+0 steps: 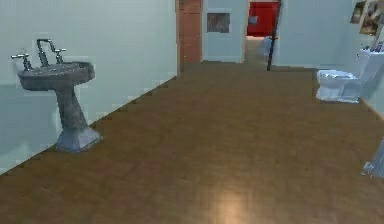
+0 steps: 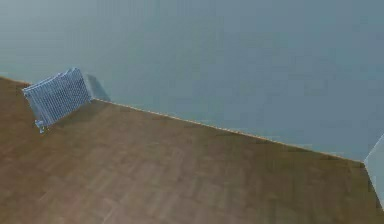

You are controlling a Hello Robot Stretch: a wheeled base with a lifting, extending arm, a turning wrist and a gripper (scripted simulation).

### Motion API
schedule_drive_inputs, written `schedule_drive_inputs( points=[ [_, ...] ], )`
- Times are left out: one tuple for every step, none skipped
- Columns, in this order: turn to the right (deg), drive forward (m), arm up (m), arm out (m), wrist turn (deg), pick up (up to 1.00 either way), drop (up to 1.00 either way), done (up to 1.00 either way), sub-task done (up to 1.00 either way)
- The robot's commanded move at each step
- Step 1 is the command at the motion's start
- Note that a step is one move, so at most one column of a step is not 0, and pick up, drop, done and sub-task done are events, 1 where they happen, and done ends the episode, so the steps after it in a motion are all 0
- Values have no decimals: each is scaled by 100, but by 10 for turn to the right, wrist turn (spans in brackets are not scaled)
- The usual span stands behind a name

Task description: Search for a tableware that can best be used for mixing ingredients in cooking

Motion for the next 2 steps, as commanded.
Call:
schedule_drive_inputs(
  points=[
    [0, 100, 0, 0, 0, 0, 0, 0, 0],
    [0, 100, 0, 0, 0, 0, 0, 0, 0]
  ],
)
